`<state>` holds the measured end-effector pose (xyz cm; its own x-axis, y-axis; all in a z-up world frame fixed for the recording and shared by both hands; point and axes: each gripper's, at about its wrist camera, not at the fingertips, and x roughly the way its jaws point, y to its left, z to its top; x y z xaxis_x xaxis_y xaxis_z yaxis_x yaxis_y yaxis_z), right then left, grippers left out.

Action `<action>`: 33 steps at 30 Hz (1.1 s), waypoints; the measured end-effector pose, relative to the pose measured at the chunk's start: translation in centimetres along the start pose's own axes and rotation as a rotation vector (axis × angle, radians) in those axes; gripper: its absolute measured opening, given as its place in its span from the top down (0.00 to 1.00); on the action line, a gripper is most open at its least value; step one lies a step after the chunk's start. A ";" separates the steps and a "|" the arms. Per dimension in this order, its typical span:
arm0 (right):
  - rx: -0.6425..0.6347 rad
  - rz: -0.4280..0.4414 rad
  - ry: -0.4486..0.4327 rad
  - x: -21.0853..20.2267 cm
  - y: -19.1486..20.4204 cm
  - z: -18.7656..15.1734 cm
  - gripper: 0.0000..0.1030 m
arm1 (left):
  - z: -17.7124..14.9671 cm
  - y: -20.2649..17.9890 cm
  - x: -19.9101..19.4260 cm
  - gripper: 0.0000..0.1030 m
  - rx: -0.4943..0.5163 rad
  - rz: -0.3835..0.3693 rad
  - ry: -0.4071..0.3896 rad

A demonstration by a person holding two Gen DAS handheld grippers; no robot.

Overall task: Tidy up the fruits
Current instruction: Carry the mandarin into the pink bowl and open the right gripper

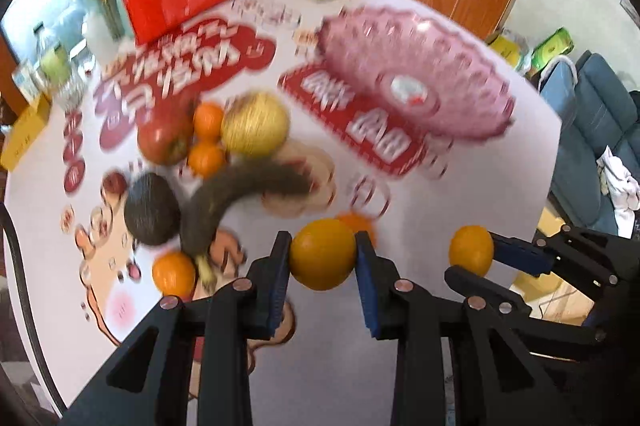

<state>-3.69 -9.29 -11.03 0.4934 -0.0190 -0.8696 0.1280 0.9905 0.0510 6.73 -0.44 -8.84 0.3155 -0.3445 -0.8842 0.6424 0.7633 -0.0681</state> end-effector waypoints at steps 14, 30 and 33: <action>-0.021 -0.066 -0.120 -3.9 -12.2 8.9 0.70 | 11.9 -8.2 0.7 0.71 -0.018 0.019 -0.102; -0.041 -0.030 -0.024 4.9 -22.6 15.1 0.70 | 16.8 -10.2 13.5 0.71 -0.144 0.175 0.062; -0.057 -0.010 0.008 6.7 -23.0 14.9 0.70 | 16.4 -10.6 15.4 0.71 -0.133 0.203 0.103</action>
<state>9.50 -34.22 -10.76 0.4854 -0.0283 -0.8738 0.0841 0.9964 0.0144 16.27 -22.83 -14.19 0.3515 -0.1242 -0.9279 0.4733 0.8787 0.0617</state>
